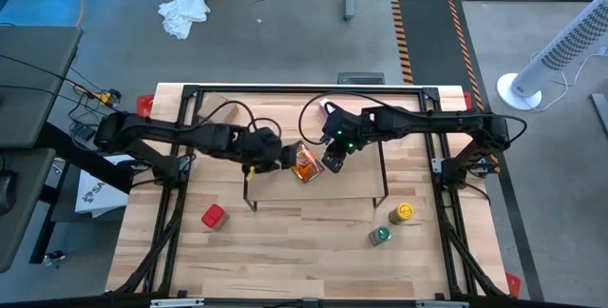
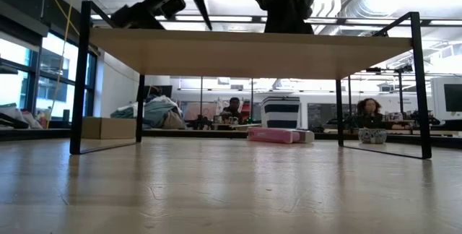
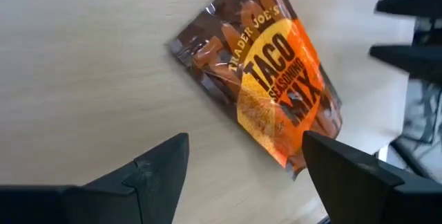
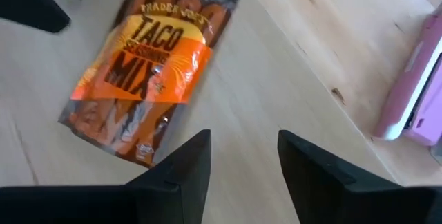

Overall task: Shelf spices
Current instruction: Remove the orange seasoning can from the shelf

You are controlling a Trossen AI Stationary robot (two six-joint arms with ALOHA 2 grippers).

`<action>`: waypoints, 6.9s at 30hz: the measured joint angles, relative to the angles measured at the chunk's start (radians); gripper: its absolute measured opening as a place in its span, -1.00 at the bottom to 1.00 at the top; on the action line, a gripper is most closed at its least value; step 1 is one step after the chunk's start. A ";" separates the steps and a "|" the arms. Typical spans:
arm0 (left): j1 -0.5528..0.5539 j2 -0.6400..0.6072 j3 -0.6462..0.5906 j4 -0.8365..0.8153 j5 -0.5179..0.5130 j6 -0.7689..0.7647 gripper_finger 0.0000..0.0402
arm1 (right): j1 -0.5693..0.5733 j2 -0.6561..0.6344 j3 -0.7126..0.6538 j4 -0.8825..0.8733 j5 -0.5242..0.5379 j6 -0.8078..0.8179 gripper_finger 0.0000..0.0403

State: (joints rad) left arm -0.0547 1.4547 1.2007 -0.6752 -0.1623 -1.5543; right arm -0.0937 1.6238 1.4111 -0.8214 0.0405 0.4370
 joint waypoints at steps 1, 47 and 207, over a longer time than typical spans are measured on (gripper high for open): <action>-0.007 0.000 0.000 0.002 -0.019 -0.022 0.39 | 0.000 0.001 -0.008 0.007 -0.011 0.004 -0.18; -0.033 0.039 -0.074 0.178 -0.226 -0.251 0.39 | 0.056 0.061 -0.115 0.307 -0.014 0.262 -0.19; -0.427 -0.207 -0.208 -0.007 -0.658 0.295 -1.00 | 0.111 -0.366 -0.081 0.067 0.069 -0.167 -0.28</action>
State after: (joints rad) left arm -0.4820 1.2480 0.9928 -0.6818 -0.8199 -1.2593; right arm 0.0177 1.2575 1.3304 -0.7540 0.1093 0.2697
